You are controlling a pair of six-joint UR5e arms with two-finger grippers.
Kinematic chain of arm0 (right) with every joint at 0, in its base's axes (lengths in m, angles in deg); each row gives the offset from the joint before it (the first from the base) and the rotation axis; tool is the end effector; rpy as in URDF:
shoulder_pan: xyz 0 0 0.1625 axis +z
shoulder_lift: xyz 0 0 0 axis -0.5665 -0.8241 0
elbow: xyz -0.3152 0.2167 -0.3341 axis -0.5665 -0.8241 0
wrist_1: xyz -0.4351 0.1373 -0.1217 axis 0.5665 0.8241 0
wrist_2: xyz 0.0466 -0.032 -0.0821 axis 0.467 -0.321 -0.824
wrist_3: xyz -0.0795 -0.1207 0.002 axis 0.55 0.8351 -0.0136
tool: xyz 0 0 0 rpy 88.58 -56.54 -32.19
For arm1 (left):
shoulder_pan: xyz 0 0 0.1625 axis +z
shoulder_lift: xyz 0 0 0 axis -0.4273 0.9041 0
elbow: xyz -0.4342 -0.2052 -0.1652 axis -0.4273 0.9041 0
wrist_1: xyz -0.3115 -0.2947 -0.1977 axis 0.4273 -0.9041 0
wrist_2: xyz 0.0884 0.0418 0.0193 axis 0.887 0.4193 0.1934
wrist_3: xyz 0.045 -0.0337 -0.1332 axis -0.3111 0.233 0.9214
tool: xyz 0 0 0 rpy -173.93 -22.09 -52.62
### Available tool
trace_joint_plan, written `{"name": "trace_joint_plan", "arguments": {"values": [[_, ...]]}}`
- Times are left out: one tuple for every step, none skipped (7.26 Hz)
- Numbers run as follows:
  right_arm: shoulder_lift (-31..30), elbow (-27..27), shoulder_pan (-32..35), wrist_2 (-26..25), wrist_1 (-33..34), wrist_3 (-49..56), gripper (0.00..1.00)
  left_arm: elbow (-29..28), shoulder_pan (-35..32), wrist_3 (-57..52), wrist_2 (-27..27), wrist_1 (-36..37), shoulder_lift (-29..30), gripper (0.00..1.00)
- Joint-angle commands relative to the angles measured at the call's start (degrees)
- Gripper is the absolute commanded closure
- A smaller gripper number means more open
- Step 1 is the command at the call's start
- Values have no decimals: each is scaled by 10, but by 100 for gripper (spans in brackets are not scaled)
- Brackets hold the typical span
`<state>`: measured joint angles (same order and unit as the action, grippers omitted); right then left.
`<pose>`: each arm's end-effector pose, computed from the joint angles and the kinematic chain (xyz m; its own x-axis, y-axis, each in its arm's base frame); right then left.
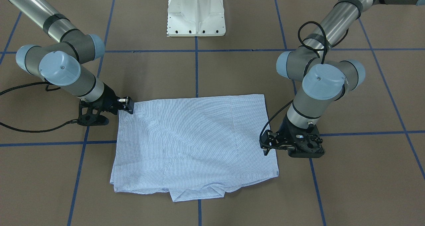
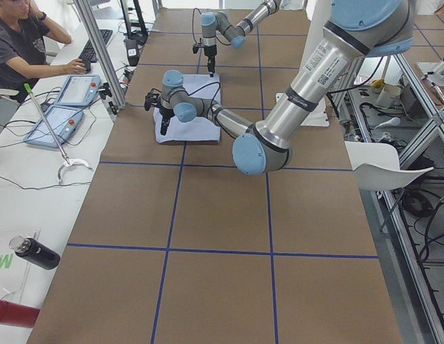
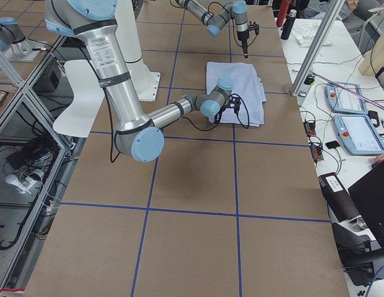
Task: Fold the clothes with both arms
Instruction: 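Lower the right gripper to the folded shirt's side edge and grasp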
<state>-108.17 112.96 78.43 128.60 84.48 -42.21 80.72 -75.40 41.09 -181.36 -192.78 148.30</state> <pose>-0.5261 -0.5704 0.4838 0.5667 0.0654 0.8214 0.0011 0.9968 -0.0802 0.5192 -0.7463 0.3856 0.6338 0.0464 -0.7721 0.2178 0.9471 0.2357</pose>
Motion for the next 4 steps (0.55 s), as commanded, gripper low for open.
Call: {"name": "trace_joint_plan", "arguments": {"values": [[-3, 0, -7, 0, -1, 0, 36, 1, 0, -1, 0, 0, -1, 0], [-3, 0, -7, 0, -1, 0, 40, 1, 0, -1, 0, 0, -1, 0], [-3, 0, -6, 4, -1, 0, 47, 1, 0, -1, 0, 0, -1, 0], [-3, 2, -6, 5, -1, 0, 51, 1, 0, -1, 0, 0, -1, 0]]}}
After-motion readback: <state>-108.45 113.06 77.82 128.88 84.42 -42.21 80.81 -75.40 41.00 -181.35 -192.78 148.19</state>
